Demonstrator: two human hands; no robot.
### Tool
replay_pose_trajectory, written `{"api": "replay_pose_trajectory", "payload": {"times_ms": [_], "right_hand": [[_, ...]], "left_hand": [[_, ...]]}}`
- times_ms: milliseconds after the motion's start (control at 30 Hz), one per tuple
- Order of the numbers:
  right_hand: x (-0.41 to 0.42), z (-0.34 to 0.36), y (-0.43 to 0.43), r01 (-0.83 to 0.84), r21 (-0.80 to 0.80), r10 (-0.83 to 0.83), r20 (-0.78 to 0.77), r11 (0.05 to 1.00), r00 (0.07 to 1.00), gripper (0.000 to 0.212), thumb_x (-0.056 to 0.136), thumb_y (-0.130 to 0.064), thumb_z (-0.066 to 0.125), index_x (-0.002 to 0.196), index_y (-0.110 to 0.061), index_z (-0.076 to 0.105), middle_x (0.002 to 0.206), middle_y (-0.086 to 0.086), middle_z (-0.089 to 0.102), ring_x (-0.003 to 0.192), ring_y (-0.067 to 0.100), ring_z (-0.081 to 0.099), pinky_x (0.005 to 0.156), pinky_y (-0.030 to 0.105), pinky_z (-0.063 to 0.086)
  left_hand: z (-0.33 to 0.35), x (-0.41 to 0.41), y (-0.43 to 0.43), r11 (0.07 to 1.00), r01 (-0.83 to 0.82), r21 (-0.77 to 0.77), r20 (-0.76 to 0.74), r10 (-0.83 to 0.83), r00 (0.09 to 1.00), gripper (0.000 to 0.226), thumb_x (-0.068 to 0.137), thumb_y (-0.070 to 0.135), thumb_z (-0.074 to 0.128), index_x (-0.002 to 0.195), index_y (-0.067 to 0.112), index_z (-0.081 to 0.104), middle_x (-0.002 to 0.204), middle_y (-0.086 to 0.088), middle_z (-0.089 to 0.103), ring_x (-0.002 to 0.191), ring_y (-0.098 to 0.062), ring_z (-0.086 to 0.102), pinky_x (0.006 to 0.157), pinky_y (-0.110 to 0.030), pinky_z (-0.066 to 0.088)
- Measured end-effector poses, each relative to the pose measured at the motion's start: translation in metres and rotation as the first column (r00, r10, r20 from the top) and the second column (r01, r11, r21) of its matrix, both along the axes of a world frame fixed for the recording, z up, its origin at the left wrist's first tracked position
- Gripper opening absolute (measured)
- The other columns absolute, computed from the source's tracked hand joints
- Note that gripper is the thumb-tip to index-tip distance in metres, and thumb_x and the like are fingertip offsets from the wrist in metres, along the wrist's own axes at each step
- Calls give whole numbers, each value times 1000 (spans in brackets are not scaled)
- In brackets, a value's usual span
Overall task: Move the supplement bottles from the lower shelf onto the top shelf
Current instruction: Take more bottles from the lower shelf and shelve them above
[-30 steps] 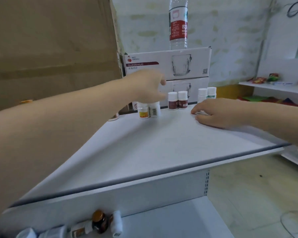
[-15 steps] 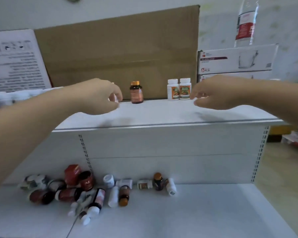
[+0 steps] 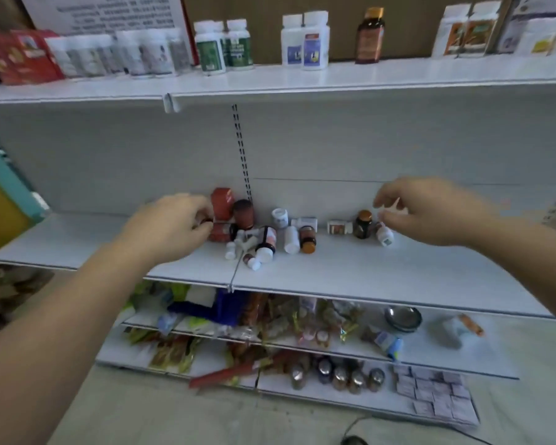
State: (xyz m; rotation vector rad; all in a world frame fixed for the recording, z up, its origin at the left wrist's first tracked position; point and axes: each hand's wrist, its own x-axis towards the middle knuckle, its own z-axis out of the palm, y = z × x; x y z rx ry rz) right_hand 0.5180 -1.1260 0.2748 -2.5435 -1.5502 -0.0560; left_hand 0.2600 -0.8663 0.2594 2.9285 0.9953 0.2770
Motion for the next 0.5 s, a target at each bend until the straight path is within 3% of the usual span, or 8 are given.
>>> {"api": "replay_pose_trajectory", "payload": {"times_ms": [167, 500], "right_hand": [[-19, -89, 29, 33, -61, -40, -111, 998, 993, 32, 94, -34, 52, 123, -22, 59, 125, 3, 57, 109, 23, 57, 91, 33, 46], [21, -207, 131, 176, 45, -151, -335, 983, 930, 36, 93, -28, 53, 128, -19, 57, 124, 6, 54, 108, 24, 54, 89, 34, 46]], "left_hand": [[-74, -8, 14, 960, -80, -269, 71, 103, 992, 34, 96, 28, 59, 129, 19, 60, 119, -4, 61, 105, -24, 59, 90, -39, 50], [-181, 78, 56, 858, -179, -482, 116, 265, 957, 39, 95, 29, 60, 132, 17, 59, 125, -5, 62, 109, -24, 59, 89, -34, 47]]}}
